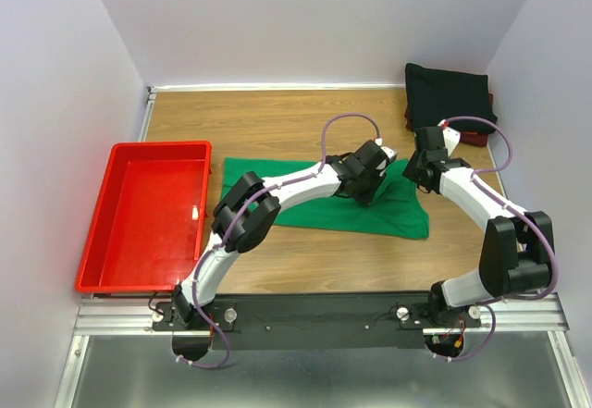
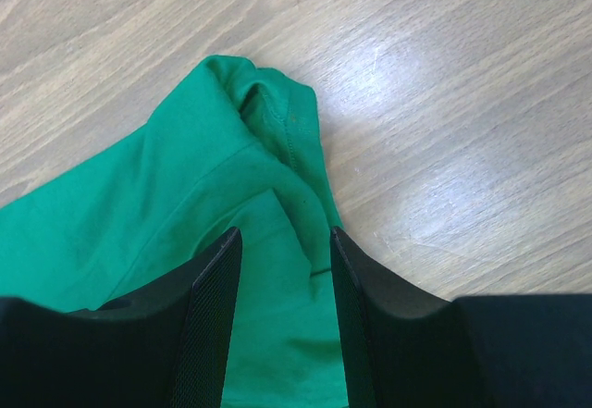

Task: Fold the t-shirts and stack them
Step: Fold the tshirt

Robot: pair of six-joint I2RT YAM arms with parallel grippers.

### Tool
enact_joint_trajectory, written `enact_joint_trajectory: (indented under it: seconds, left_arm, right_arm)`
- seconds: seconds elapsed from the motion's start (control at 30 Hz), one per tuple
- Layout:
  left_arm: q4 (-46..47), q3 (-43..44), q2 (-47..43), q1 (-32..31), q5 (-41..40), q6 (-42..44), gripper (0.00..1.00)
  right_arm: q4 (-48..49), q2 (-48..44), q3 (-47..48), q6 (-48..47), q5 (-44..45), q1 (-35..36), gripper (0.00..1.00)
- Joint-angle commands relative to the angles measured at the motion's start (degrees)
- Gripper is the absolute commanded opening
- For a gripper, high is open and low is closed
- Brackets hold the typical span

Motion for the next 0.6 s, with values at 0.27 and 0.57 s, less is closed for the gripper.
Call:
enact_joint_trajectory:
  seconds: [0.27, 0.57]
  left_arm:
    - [-1.3, 0.2, -0.2, -0.5, -4.5, 0.4, 0.15]
    - [-0.9, -3.8, -3.6, -0.5, -7.4, -0.2, 0.0]
  right_arm:
    - [0.0, 1.0, 0.4, 0.2, -0.6, -0.4, 0.5]
    - [0.2, 1.8, 0.1, 0.4, -0.7, -0.4, 0.5]
